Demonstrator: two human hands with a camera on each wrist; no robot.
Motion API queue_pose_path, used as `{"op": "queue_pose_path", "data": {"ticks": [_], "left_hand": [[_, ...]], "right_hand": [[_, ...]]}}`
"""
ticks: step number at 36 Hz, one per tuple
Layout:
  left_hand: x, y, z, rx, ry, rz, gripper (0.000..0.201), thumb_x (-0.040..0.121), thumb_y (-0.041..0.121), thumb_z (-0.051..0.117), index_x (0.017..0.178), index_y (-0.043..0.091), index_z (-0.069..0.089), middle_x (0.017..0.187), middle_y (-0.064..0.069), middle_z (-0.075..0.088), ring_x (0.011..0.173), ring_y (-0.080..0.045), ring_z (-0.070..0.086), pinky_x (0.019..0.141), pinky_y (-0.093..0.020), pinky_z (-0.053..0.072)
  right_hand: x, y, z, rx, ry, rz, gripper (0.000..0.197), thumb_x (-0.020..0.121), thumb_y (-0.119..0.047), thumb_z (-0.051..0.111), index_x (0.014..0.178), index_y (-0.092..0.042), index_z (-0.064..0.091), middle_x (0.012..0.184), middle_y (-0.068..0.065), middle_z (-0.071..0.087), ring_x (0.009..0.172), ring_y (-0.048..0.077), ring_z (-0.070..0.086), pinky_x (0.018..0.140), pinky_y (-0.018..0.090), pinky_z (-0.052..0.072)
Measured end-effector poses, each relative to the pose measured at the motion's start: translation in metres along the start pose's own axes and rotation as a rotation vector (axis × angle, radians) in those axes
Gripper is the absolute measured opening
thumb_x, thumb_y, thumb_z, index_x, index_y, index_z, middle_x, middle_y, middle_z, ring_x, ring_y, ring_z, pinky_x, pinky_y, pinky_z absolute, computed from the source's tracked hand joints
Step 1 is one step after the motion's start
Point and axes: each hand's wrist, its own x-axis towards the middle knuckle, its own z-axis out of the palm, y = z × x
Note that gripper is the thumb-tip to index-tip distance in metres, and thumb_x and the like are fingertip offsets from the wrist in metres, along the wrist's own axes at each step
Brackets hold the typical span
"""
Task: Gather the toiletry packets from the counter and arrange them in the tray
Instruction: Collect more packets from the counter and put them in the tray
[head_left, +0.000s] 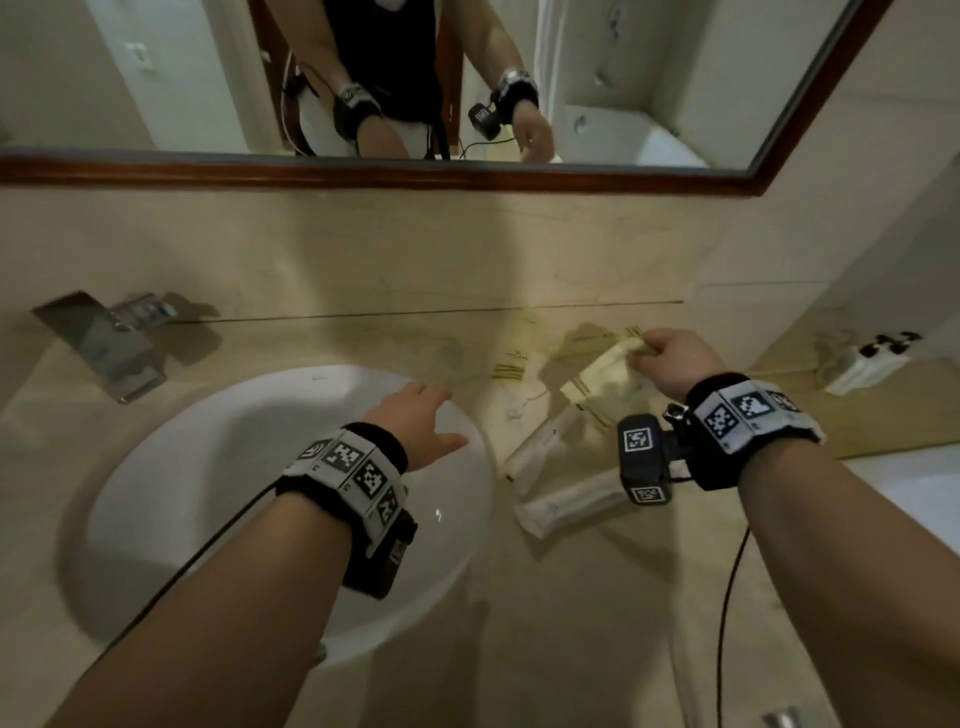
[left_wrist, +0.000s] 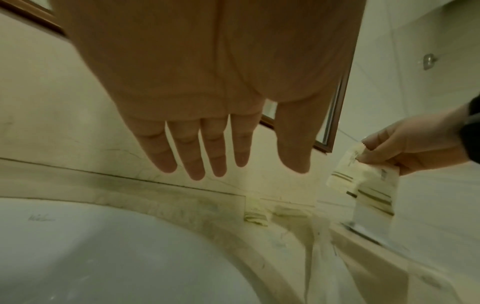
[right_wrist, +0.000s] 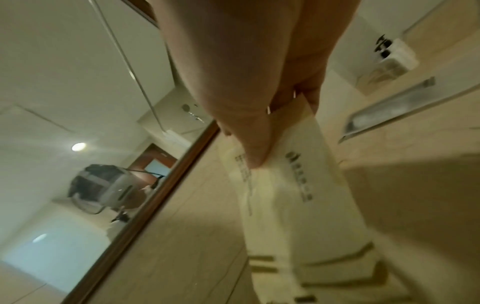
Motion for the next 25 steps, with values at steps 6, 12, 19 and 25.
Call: {"op": "queue_pose_path", "data": {"ticks": [6, 12, 19, 25], "left_hand": [[-0.024, -0.008, -0.014, -0.165, 0.101, 0.064, 0.063, 0.090, 0.044, 0.052, 0.144, 0.020, 0.030, 0.146, -0.002, 0.041, 0.132, -0.020, 0.041, 0.108, -0.034, 0.035], [-0.057, -0.023, -0.022, -0.292, 0.140, 0.151, 0.046, 0.092, 0.041, 0.049, 0.133, 0.020, 0.046, 0.126, 0.000, 0.060, 0.115, -0.017, 0.057, 0.094, -0.029, 0.044], [-0.098, -0.079, -0.034, -0.287, 0.234, 0.139, 0.010, 0.091, 0.025, 0.054, 0.081, 0.025, 0.054, 0.075, 0.009, 0.058, 0.082, -0.021, 0.061, 0.067, -0.026, 0.049], [-0.132, -0.157, -0.052, -0.305, 0.314, 0.059, 0.029, 0.090, 0.024, 0.055, 0.064, 0.032, 0.047, 0.070, 0.010, 0.059, 0.075, -0.015, 0.058, 0.069, -0.025, 0.040]], "right_hand": [[-0.044, -0.051, 0.003, 0.117, -0.066, -0.205, 0.035, 0.091, -0.026, 0.058, 0.120, -0.006, 0.060, 0.121, 0.013, 0.063, 0.113, 0.028, 0.057, 0.096, 0.034, 0.042], [-0.094, -0.101, 0.014, 0.332, -0.088, -0.360, 0.033, 0.091, -0.016, 0.060, 0.061, -0.025, 0.048, 0.057, -0.011, 0.044, 0.048, -0.005, 0.050, 0.046, 0.005, 0.034], [-0.126, -0.162, 0.055, 0.472, -0.212, -0.430, 0.020, 0.089, -0.017, 0.062, 0.074, -0.030, 0.061, 0.058, -0.020, 0.060, 0.056, -0.011, 0.055, 0.064, 0.017, 0.039], [-0.153, -0.219, 0.095, 0.406, -0.310, -0.479, 0.027, 0.090, -0.017, 0.061, 0.065, -0.025, 0.053, 0.060, -0.011, 0.053, 0.055, 0.002, 0.049, 0.048, 0.010, 0.039]]}}
